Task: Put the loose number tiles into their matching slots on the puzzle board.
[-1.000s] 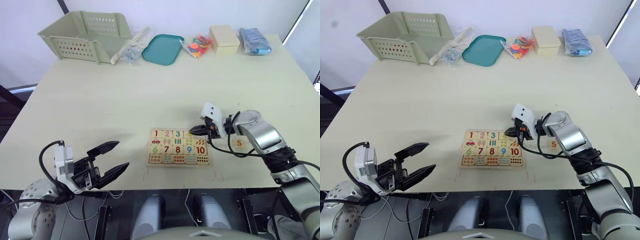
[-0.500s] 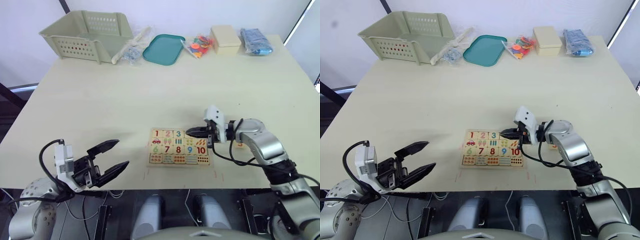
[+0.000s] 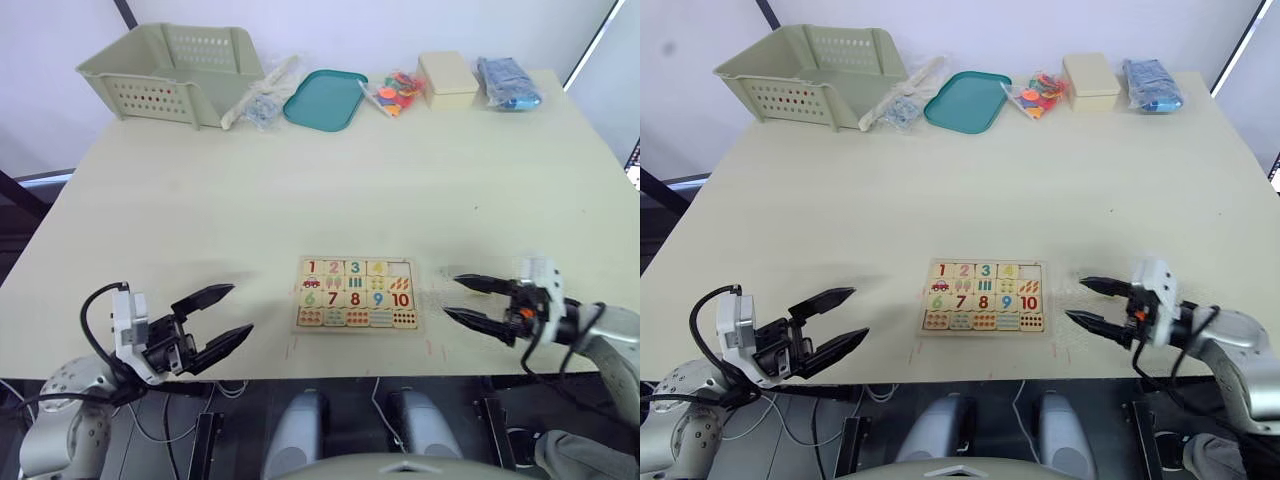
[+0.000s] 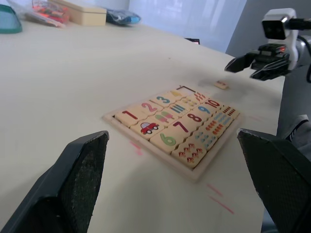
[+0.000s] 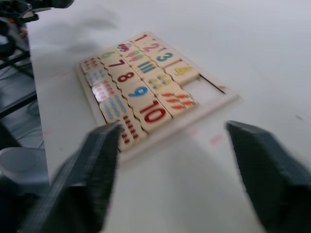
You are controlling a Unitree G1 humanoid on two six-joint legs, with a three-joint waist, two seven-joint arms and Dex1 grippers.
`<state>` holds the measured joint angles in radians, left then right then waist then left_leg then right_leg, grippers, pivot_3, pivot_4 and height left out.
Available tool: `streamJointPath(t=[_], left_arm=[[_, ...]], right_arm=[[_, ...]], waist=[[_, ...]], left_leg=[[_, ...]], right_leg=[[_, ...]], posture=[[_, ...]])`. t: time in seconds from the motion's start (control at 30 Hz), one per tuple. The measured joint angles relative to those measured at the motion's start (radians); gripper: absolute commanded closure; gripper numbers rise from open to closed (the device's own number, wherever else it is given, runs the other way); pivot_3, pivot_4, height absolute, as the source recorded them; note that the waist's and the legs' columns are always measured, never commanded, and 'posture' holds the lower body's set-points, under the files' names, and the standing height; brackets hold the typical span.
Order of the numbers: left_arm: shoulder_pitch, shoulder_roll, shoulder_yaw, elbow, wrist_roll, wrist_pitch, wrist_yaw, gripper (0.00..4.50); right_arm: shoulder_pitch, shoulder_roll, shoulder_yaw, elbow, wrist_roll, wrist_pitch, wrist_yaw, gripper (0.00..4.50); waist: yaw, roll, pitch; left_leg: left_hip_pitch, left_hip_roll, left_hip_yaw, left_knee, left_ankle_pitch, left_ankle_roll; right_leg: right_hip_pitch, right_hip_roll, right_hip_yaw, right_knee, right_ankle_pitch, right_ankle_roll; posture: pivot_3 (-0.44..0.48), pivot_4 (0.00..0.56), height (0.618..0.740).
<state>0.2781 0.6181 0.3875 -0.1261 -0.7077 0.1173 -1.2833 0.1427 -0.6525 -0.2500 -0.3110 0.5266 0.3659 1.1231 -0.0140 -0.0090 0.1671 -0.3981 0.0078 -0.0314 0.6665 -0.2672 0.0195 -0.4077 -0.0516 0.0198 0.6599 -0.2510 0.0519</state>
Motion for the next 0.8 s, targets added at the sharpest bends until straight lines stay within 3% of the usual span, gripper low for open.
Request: streamJointPath(t=[0.17, 0.33, 0.57, 0.8], left_arm=[[0.013, 0.008, 0.005, 0.038, 0.001, -0.014, -0.024, 0.0], [0.026, 0.009, 0.013, 0.059, 0.005, -0.024, -0.033, 0.0], [0.067, 0.01, 0.015, -0.043, 0.003, 0.014, 0.022, 0.0], [0.036, 0.03, 0.004, -0.183, -0.026, 0.121, 0.118, 0.0]], right_arm=[[0.161, -0.005, -0.133, -0.014, 0.018, -0.041, -0.018, 0.03], [0.221, -0.012, -0.19, 0.018, 0.01, -0.088, -0.017, 0.03], [0.227, -0.033, -0.202, 0.072, 0.005, -0.126, -0.015, 0.03], [0.14, -0.091, -0.18, 0.12, 0.006, -0.129, 0.005, 0.03]], waist=[[0.002, 0.0, 0.0], [0.002, -0.001, 0.0], [0.004, -0.001, 0.0], [0.003, -0.001, 0.0]], left_leg=[[0.0, 0.0, 0.0, 0.0, 0.0, 0.0], [0.0, 0.001, 0.001, 0.0, 0.0, 0.0], [0.0, 0.001, 0.001, 0.001, 0.0, 0.0], [0.001, 0.001, 0.001, 0.001, 0.0, 0.0]], right_leg=[[0.0, 0.0, 0.001, 0.0, 0.0, 0.0], [0.0, 0.0, 0.001, 0.0, 0.0, 0.0], [0.001, 0.0, 0.002, -0.001, 0.0, 0.0], [0.001, 0.001, 0.002, 0.0, 0.0, 0.0]], posture=[[0.0, 0.15, 0.74], [0.0, 0.15, 0.74], [0.0, 0.15, 0.74], [0.0, 0.15, 0.74]])
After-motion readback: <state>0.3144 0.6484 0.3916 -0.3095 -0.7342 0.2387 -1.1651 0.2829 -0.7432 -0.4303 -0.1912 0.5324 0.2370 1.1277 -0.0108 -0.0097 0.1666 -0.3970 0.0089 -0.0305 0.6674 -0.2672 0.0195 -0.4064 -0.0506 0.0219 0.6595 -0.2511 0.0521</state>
